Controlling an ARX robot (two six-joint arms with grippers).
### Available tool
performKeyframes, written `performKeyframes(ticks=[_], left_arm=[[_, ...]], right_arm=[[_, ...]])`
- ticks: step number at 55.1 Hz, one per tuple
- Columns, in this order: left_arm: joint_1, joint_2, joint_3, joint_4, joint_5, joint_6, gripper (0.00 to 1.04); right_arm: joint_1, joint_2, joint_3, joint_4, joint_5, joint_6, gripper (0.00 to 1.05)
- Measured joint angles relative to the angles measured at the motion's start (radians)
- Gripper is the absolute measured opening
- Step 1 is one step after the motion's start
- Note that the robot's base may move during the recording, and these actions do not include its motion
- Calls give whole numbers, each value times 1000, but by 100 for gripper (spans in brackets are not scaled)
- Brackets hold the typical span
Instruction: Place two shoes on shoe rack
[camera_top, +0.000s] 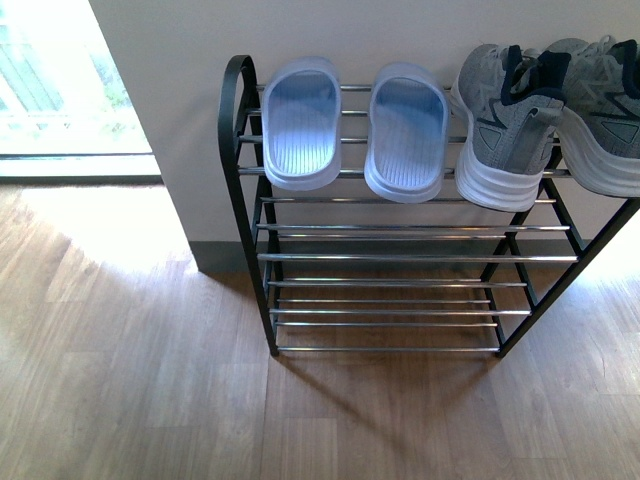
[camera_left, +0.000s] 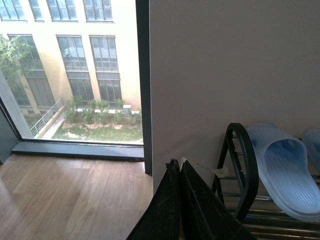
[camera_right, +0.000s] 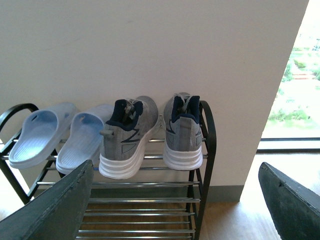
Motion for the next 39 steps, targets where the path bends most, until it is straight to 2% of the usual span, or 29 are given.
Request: performKeyframes(ticks=[10, 13, 20, 25, 39], left_arm=[[27, -106, -67, -45, 39, 0, 1], [74, -153, -90, -69, 91, 1, 1], [95, -260, -132, -134, 99, 1, 1], [96, -280, -180, -101, 100, 1, 1], [96, -519, -200, -314, 100, 2, 1]], right_arm=[[0, 0, 0, 0, 0, 0, 96], [0, 0, 0, 0, 0, 0, 96], [0, 0, 0, 0, 0, 0, 96], [0, 0, 0, 0, 0, 0, 96], [0, 0, 0, 0, 0, 0, 96]])
